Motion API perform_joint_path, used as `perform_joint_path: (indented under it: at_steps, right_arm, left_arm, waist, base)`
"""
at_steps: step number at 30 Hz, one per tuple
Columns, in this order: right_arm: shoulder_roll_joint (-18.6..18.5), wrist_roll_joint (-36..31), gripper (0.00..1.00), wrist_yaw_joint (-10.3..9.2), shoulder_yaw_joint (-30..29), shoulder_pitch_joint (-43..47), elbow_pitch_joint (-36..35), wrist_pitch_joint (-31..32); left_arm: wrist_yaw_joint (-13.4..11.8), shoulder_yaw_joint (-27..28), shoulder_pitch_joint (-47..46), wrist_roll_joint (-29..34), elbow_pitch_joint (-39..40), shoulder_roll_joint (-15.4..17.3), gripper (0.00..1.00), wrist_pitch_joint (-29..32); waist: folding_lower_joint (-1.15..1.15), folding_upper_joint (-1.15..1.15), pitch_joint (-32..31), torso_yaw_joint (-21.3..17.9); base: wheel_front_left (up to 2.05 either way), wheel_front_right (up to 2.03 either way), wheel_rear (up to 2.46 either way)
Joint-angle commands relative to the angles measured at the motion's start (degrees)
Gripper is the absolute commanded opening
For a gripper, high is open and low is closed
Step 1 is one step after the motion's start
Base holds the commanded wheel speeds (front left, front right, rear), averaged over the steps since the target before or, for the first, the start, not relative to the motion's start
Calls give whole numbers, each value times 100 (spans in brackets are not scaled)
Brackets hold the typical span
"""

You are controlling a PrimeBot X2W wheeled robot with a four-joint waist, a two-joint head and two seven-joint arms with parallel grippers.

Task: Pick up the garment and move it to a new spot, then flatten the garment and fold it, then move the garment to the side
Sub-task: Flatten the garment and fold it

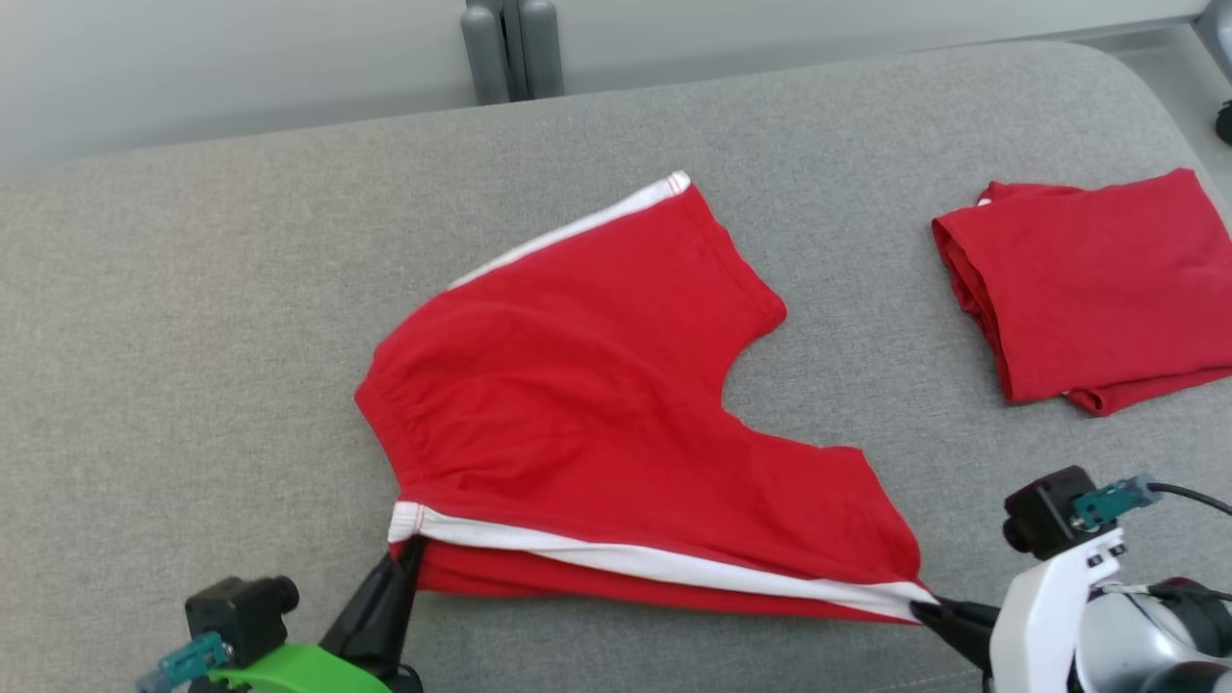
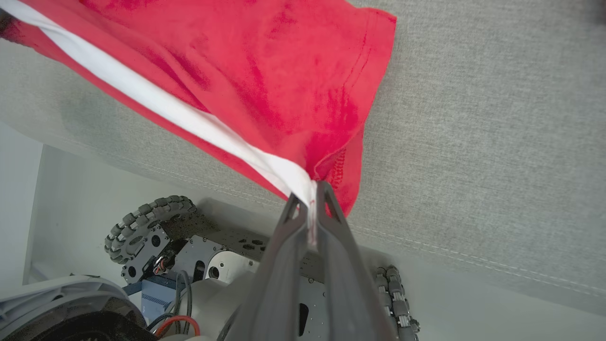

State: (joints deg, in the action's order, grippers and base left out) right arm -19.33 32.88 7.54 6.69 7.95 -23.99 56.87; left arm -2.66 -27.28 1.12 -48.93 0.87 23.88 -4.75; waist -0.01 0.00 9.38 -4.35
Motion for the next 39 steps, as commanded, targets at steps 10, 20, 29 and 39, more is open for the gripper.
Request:
perform_joint_path:
  at_steps: [10,20,29,39]
  right_arm:
    - [-484,-427,0,-11,-34,-1109,294,-507]
    - [-948,-356,0,-11,930,-3326,2404,-1759]
    - [-762,-291,0,-11,1623,-5041,3904,-2743]
    - [-569,-314,0,-11,2108,-6092,5157,-3481]
  left_arm:
    - [-7,-48,-402,-247,196,-432,0,33]
    - [154,25,-1712,-160,-1119,-1119,0,-353]
    - [106,0,-2682,97,-2021,-1589,0,-664]
    - [140,-3,-3352,155,-2612,-1859,0,-866]
  waist:
    - [1,0,-15,296]
    - [1,0,473,717]
    - [1,0,1065,992]
    - [1,0,1419,1268]
  base:
    - [0,0,0]
    - [0,0,0]
    - [0,0,0]
    - [0,0,0]
